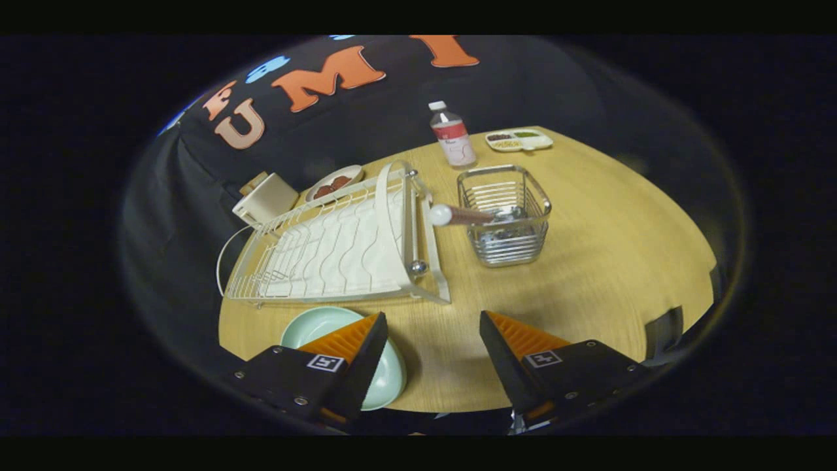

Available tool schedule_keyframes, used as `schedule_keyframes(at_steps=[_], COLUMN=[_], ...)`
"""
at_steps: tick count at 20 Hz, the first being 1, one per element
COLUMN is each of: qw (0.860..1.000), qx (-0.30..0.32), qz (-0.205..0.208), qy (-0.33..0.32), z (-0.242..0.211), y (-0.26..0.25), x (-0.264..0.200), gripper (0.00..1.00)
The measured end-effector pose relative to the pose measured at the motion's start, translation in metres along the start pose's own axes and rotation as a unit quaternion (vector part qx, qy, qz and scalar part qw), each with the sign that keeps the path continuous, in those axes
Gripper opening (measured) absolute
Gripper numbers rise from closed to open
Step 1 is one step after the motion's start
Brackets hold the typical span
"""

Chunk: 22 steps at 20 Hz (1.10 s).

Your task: Take the plate from the dish rack, then take the spoon from the basket and place it into the plate.

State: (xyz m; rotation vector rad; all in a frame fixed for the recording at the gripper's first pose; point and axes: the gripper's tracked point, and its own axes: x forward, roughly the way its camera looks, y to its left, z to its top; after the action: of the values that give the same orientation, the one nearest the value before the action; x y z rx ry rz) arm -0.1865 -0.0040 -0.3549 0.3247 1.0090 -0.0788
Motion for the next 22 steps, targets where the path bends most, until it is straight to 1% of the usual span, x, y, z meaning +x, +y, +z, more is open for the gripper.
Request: schedule_keyframes(at_steps=[4, 6, 8, 9, 10, 14, 16, 18, 19, 20, 21, 22], qw=[0.996, 0.993, 0.992, 0.991, 0.991, 0.986, 0.984, 0.980, 0.979, 0.978, 0.978, 0.979], qx=[-0.044, -0.052, -0.059, -0.061, -0.063, -0.072, -0.081, -0.092, -0.096, -0.099, -0.096, -0.087], qz=[-0.041, -0.051, -0.054, -0.055, -0.055, -0.072, -0.087, -0.101, -0.105, -0.105, -0.105, -0.098], qy=[-0.066, -0.088, -0.100, -0.103, -0.107, -0.131, -0.134, -0.142, -0.144, -0.147, -0.151, -0.156], z=[0.034, 0.047, 0.054, 0.057, 0.060, 0.078, 0.082, 0.087, 0.086, 0.087, 0.089, 0.090], y=[-0.013, -0.016, -0.016, -0.017, -0.016, -0.027, -0.036, -0.046, -0.049, -0.051, -0.054, -0.054], x=[-0.006, -0.007, -0.005, -0.002, 0.000, 0.011, 0.018, 0.018, 0.017, 0.017, 0.016, 0.013], gripper=[0.85, 0.85, 0.85, 0.82, 0.81, 0.77, 0.73, 0.66, 0.60, 0.58, 0.53, 0.52])
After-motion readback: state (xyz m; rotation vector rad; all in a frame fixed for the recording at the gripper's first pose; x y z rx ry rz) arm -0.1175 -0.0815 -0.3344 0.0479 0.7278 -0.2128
